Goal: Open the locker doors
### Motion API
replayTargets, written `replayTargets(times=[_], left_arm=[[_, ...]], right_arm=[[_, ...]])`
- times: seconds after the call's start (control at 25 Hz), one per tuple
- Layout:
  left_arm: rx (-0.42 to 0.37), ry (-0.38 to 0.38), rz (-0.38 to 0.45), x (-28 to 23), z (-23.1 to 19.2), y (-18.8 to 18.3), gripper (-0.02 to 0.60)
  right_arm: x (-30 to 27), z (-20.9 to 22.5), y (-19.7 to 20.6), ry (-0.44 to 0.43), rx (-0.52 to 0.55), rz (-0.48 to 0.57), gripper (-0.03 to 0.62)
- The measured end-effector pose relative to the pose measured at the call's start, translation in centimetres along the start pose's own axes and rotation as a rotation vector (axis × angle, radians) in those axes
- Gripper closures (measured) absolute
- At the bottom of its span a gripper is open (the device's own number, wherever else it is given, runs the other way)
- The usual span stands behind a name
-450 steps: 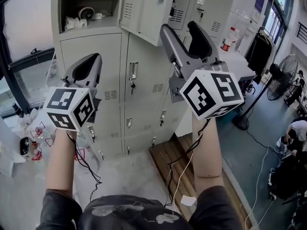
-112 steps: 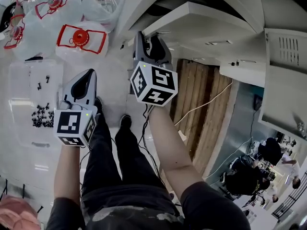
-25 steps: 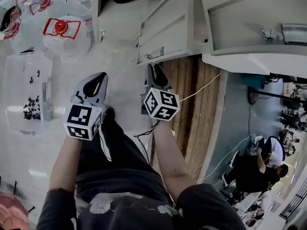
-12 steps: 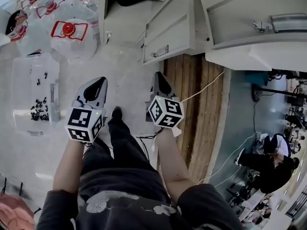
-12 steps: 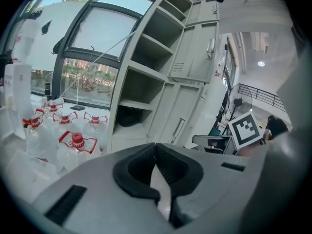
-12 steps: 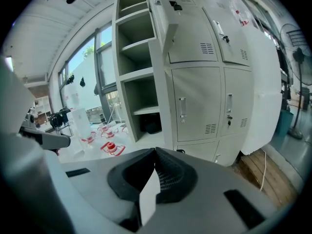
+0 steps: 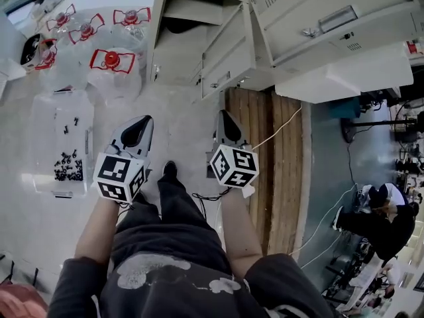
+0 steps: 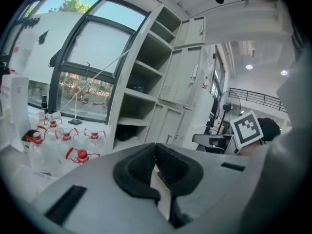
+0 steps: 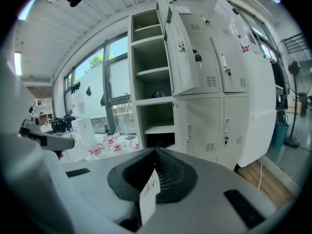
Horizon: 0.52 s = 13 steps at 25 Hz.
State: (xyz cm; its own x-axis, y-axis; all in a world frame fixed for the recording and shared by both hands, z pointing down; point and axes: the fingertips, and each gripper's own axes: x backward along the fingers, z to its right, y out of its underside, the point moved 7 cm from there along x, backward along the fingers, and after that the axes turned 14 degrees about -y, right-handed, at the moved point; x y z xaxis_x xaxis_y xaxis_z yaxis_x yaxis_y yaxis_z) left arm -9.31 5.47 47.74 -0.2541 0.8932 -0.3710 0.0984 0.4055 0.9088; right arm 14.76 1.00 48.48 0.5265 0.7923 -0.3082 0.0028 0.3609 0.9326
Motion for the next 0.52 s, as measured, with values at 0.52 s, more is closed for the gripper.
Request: replayTargets(times=[0.52], left_arm=[[-0.023,0.009,0.121,13.2,-1.9,-5.6,0.572]], right_arm=[[7.1,-10.0,-5.8,-0.036,0.075,0.104,0.566]])
